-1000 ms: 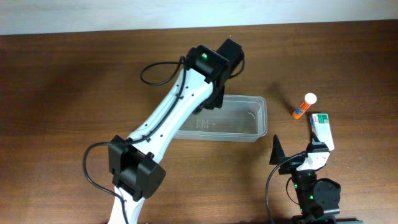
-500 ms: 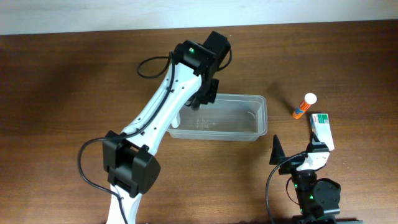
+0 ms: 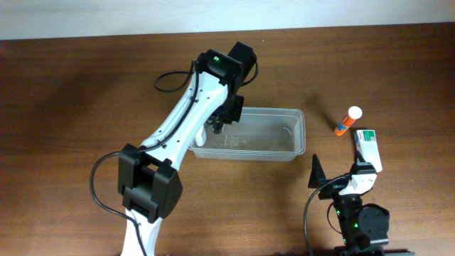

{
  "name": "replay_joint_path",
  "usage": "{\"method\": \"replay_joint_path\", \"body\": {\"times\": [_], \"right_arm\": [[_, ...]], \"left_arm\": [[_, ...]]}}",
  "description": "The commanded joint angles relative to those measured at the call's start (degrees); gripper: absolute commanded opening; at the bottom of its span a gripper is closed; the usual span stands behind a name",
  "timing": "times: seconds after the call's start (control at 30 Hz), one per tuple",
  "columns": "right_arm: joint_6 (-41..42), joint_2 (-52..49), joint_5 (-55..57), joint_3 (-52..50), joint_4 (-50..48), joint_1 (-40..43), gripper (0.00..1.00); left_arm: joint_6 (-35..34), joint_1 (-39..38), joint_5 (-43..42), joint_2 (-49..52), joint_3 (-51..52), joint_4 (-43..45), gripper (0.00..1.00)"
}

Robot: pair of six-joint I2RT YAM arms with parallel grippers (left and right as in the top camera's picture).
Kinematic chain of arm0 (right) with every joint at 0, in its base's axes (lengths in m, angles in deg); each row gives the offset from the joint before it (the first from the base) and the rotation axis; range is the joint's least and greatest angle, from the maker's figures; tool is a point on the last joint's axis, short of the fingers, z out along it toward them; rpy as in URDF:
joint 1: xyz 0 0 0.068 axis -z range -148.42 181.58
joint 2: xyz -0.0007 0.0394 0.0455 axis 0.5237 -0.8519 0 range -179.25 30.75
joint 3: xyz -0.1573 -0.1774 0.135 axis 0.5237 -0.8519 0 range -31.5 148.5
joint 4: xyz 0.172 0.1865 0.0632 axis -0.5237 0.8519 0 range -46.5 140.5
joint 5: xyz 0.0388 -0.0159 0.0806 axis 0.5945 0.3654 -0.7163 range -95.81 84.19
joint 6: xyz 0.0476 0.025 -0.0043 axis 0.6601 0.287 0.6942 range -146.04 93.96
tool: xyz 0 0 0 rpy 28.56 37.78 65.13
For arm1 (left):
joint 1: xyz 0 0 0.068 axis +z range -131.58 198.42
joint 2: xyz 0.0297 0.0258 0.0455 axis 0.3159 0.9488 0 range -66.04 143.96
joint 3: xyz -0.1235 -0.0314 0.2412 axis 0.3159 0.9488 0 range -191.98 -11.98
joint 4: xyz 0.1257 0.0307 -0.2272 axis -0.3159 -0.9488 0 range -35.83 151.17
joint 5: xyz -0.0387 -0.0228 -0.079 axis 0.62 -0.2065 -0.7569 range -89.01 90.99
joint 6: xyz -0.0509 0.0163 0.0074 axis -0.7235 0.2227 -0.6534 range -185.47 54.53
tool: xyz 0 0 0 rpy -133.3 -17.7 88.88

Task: Pack container
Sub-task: 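Lower the brown bottle beside the spray bottle and open gripper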

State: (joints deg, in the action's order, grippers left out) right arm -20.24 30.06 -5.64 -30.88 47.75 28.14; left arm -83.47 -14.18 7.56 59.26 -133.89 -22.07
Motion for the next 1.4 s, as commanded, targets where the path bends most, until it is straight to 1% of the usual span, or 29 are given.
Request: {"method": "replay_joint_path", "body": {"times": [0.0, 0.13, 0.3, 0.47, 0.83, 1.2, 1.3, 1.37], "right_arm": [[-0.3, 0.2, 0.5, -0.3, 0.4, -0.3, 0.98], [-0.3, 0.2, 0.5, -0.3, 0.4, -0.3, 0.98], [-0.2, 0.2, 0.5, -0.3, 0.4, -0.3, 0.98], [-0.2, 0.2, 0.5, -0.3, 0.4, -0.3, 0.98], [-0.3, 0.2, 0.5, -0.3, 0.3, -0.3, 0.98], [-0.2, 0.2, 0.5, -0.3, 0.3, -0.3, 0.98], [-0.3, 0.2, 0.5, -0.3, 0.4, -0.3, 0.98], [-0.3, 0.2, 0.5, -0.3, 0.3, -0.3, 0.98]], "left_arm": [[-0.8, 0.2, -0.1, 1.0, 0.4, 0.3, 0.01], [-3.3, 0.2, 0.8, 1.1, 0.4, 0.3, 0.01], [-3.5, 0.2, 0.7, 1.1, 1.3, 1.3, 0.01], [-3.9, 0.1, 0.7, 1.1, 4.4, 2.8, 0.00], [-4.5, 0.2, 1.0, 1.3, 4.9, 4.0, 0.01], [-5.7, 0.2, 1.4, 1.3, 7.9, 5.3, 0.00], [-5.7, 0.2, 1.9, 1.3, 7.9, 5.2, 0.02], [-5.7, 0.2, 1.9, 1.3, 7.9, 5.2, 0.09]]}}
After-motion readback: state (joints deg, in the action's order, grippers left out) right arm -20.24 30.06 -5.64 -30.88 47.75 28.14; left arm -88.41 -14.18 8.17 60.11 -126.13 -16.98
